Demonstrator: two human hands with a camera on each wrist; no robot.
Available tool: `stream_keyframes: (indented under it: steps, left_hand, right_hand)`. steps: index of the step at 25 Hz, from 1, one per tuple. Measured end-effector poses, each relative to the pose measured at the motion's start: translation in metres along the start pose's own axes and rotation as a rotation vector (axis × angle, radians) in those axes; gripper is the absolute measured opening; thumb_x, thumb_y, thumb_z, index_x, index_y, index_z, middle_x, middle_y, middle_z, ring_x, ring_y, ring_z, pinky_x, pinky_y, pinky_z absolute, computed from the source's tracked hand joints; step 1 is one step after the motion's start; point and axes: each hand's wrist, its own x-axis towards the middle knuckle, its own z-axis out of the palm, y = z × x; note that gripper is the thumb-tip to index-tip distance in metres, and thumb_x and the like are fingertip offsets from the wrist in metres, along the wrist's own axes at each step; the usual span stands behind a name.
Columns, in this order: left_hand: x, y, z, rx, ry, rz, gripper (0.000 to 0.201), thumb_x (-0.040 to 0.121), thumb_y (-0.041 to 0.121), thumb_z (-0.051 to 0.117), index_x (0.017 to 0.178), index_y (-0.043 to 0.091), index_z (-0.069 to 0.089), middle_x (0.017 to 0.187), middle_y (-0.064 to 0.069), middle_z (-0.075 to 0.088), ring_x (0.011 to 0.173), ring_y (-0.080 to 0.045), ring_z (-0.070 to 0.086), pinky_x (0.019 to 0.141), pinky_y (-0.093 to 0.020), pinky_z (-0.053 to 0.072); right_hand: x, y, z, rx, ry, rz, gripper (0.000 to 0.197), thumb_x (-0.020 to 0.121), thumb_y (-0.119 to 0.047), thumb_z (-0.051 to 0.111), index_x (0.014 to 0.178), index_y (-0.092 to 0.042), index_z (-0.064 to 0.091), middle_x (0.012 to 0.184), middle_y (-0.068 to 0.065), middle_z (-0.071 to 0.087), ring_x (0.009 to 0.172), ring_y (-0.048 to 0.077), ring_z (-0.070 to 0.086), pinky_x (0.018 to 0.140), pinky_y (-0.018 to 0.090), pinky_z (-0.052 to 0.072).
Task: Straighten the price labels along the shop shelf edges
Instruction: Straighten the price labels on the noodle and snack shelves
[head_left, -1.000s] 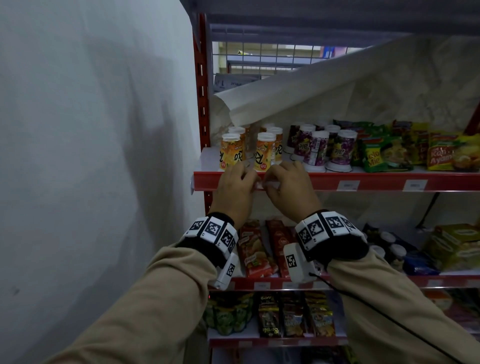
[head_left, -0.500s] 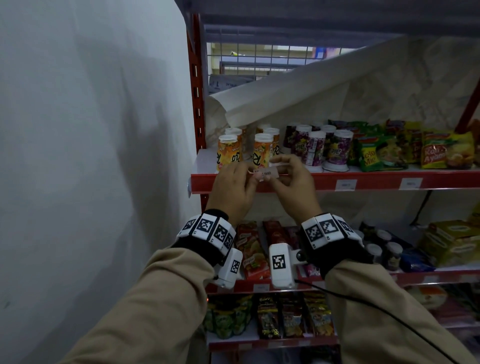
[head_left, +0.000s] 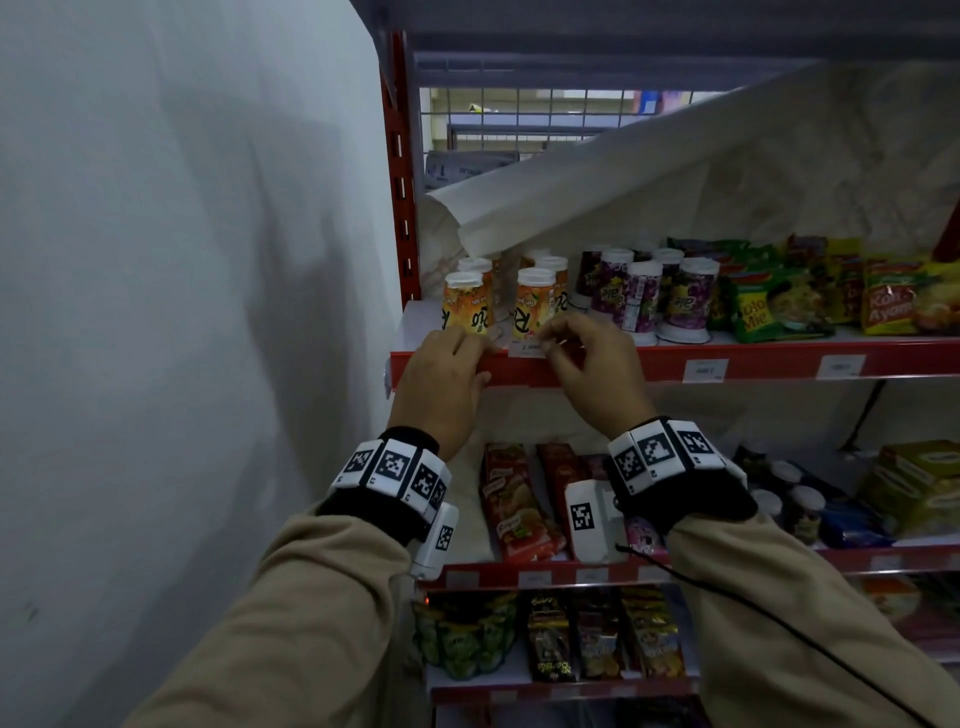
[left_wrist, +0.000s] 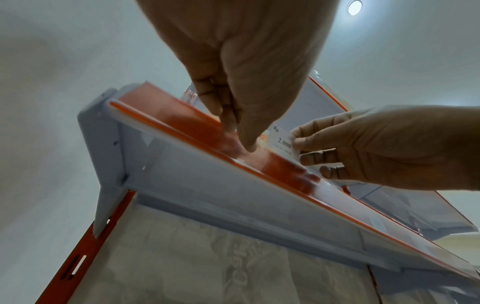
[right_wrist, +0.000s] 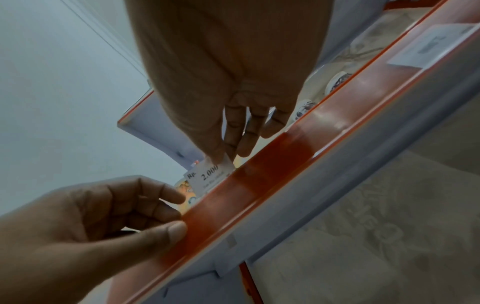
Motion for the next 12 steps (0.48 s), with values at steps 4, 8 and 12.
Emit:
stream_keyframes:
  steps: [4,8,12]
  left_hand:
    - [0.0005,0.0011,0.0007,-0.076,0.016,-0.081,0.039,0.086,0.022,0.065,0.122,0.015,0.052,0.099,0.0,0.06,0.096,-0.016,0.049,0.084,-0.027,0.042]
    - [-0.0009,0.0031,0.0005,-0.074,0.028,-0.065,0.04,0.086,0.021,0.065,0.124,0.015,0.054,0.1,-0.002,0.06,0.096,-0.017,0.049,0.084,-0.025,0.038]
    - [0.0024,0.005,-0.0006,0.016,0.008,-0.02,0.019,0.088,0.019,0.063,0.104,0.01,0.067,0.097,-0.008,0.057,0.093,-0.024,0.05,0.078,-0.032,0.043]
  right_hand:
    - [0.0027,-0.0019,0.0069,-0.009,-0.035,-0.069,0.01,0.086,-0.01,0.062,0.092,-0.016,0.068,0.091,-0.001,0.067,0.083,0.02,0.059,0.078,0.044,0.051]
    - [0.0055,-0.0013,0.0057,-0.002,-0.065,-0.074,0.014,0.086,-0.006,0.061,0.092,-0.016,0.068,0.092,0.0,0.065,0.083,0.019,0.059,0.077,0.041,0.051]
    - [0.0047,-0.0025,0.0031,-0.099,-0.208,-0.098,0.012,0.085,-0.01,0.063,0.093,-0.017,0.068,0.091,0.004,0.065,0.089,0.021,0.057,0.079,0.042,0.049]
